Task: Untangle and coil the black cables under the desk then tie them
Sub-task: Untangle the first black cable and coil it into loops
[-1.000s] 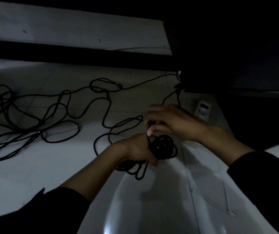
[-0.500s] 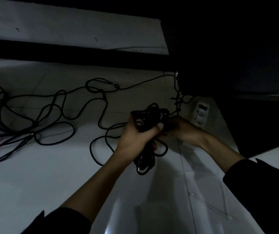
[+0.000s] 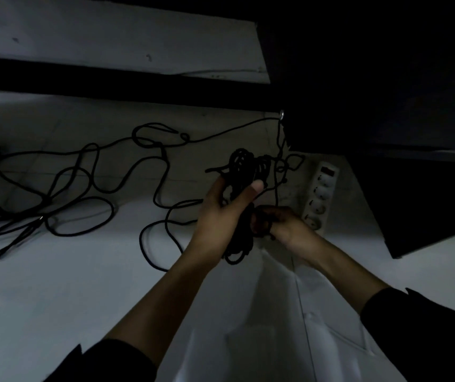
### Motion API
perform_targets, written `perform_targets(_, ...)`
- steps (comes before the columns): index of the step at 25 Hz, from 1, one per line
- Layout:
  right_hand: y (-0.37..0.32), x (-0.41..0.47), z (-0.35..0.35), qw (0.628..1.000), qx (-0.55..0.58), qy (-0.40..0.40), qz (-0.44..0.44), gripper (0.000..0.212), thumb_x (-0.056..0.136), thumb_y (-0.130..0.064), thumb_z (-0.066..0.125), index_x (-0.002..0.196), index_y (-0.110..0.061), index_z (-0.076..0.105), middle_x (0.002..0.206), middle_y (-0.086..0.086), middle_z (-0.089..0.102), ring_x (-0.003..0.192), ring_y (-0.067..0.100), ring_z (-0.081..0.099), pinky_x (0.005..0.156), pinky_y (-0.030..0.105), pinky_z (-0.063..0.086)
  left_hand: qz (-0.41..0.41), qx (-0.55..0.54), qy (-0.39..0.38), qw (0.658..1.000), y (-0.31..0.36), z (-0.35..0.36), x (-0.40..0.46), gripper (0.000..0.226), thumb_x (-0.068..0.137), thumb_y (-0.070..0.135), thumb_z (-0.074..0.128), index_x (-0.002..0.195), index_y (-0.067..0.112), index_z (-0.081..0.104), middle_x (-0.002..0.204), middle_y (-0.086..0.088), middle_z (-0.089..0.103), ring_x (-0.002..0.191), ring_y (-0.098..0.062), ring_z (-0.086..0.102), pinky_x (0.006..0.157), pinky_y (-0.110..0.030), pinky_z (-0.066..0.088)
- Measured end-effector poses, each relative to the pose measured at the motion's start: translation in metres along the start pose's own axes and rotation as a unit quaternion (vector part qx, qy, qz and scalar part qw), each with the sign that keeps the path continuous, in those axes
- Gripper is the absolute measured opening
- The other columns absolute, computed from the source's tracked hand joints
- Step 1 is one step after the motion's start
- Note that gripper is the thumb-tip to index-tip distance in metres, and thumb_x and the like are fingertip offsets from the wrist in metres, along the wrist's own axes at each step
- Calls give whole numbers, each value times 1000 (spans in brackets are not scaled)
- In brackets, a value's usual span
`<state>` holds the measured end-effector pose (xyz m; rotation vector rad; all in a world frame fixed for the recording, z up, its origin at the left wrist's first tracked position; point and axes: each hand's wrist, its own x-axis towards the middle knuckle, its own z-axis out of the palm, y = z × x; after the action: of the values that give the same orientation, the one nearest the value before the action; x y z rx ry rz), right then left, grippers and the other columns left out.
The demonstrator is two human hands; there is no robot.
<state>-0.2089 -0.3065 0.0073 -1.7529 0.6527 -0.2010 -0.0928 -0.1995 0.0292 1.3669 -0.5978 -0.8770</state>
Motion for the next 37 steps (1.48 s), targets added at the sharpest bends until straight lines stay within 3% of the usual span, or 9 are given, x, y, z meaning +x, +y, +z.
perform_targets(5,-2,5,-18,970,-238,-16,-38,14,94,-15,58,92,-13,72,91,-1,62,83,6,55,72,9,38,-23,147,48,988,-25,-7,8,41,83,42,70,118,25,57,97,18,65,87,6,62,71,-12,51)
perform_targets(10,6,4,-20,928,-354,-73,-88,22,97,-17,54,103,-3,70,95,-1,54,91,10,49,76,4,32,-28,253,88,963,-54,-2,10,49,89,42,63,125,12,49,111,-3,66,99,-19,62,81,-33,51)
perform_targets(15,32,1,-4,900,-429,-19,-79,19,97,-18,52,102,-11,70,100,5,63,96,23,59,76,28,41,-75,371,56,924,-78,12,11,64,94,45,51,140,5,33,125,-11,59,110,-26,58,92,-40,47)
perform_targets(19,47,-3,2,946,-315,76,23,29,99,-17,46,120,-22,65,125,-3,65,115,16,58,96,32,44,-93,350,50,931,-80,18,24,65,92,40,59,137,1,33,126,-14,59,114,-29,57,94,-34,45)
perform_targets(21,46,-4,4,974,-202,29,95,36,98,-29,46,133,-28,55,135,-10,56,125,11,50,104,27,39,-146,312,53,937,-79,18,30,61,90,38,62,135,5,37,125,-12,61,112,-27,59,84,-24,44)
perform_targets(25,54,-16,27,966,-245,33,79,50,98,-34,44,146,-25,33,136,-13,44,129,9,40,103,26,34,-153,344,45,925,-83,19,35,55,85,48,64,127,13,54,122,-6,63,111,-21,59,78,-20,40)
perform_targets(28,75,-21,42,909,-406,46,86,46,101,-19,35,146,-17,29,144,2,34,131,21,33,111,40,25,-145,336,17,931,-85,18,38,59,85,53,62,131,17,54,128,-4,60,118,-19,55,83,-19,37)
perform_targets(30,81,-18,46,886,-442,73,121,43,101,-19,34,144,-18,31,144,2,31,132,23,29,108,36,19,-132,345,-3,929,-87,15,36,57,89,48,59,135,15,50,134,-6,56,123,-19,52,86,-15,34)
perform_targets(37,60,0,44,919,-292,167,204,35,100,-26,41,131,-11,49,140,11,41,131,26,30,100,41,26,-23,455,-29,890,-90,11,27,30,99,24,48,122,6,56,122,-9,60,110,-18,56,79,-8,30)
